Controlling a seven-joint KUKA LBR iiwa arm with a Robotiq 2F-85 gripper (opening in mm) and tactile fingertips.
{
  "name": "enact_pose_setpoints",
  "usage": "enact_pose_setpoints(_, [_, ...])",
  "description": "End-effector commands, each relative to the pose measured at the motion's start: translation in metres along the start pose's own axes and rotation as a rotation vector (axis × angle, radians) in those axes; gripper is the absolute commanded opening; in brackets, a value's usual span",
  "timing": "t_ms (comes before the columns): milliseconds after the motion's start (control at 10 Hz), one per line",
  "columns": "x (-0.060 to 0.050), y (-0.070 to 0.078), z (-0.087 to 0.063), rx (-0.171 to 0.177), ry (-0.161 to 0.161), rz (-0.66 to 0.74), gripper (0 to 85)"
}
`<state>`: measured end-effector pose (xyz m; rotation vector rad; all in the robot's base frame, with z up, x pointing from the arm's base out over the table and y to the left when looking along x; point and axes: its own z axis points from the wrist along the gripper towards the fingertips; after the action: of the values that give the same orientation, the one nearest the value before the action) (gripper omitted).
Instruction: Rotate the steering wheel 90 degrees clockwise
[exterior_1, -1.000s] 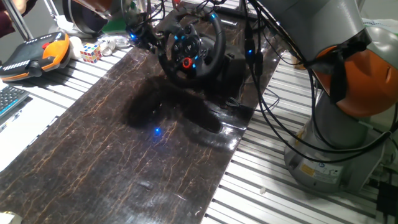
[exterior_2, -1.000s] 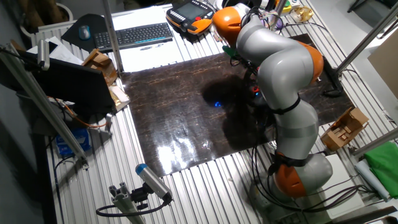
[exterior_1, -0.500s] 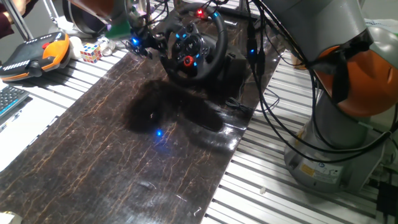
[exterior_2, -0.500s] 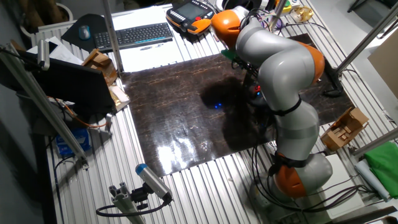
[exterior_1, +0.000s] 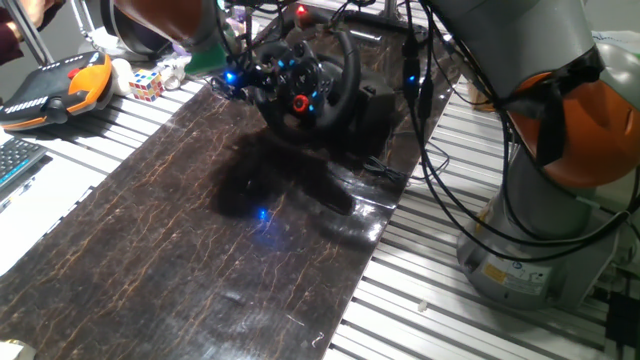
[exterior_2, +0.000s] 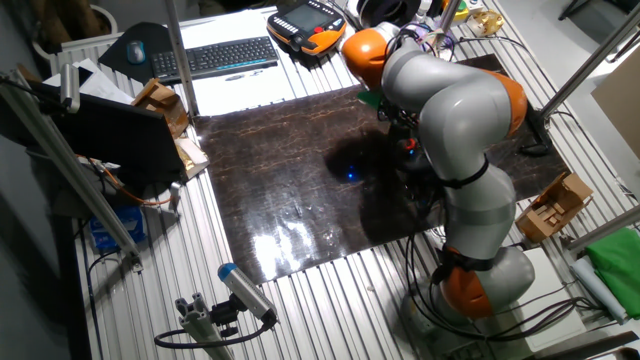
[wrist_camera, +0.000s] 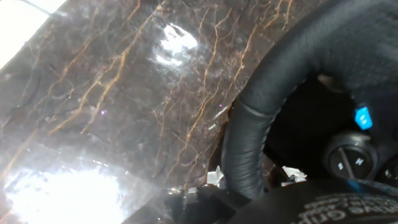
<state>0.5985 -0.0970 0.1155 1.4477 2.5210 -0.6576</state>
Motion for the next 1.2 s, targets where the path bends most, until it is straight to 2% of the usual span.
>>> enact_pose_setpoints(0, [-0.001,0.000,-0.001,0.005,-0.006,-0.006,36.3])
enact_pose_setpoints(100, [-0.002,-0.001,-0.001,0.009,-0.010,-0.009,26.7])
enact_pose_setpoints(400, [-0.010,-0.004,-0.001,0.006,-0.014,-0.013,29.0])
enact_pose_setpoints(500, [-0.011,-0.005,-0.001,0.006,-0.014,-0.016,19.3])
enact_pose_setpoints(600, [-0.012,-0.005,-0.001,0.006,-0.014,-0.015,0.7])
enact_pose_setpoints(900, [-0.024,-0.009,-0.006,0.001,-0.003,0.043,0.7])
enact_pose_setpoints(1100, [-0.023,-0.009,-0.007,0.004,-0.005,0.058,4.0])
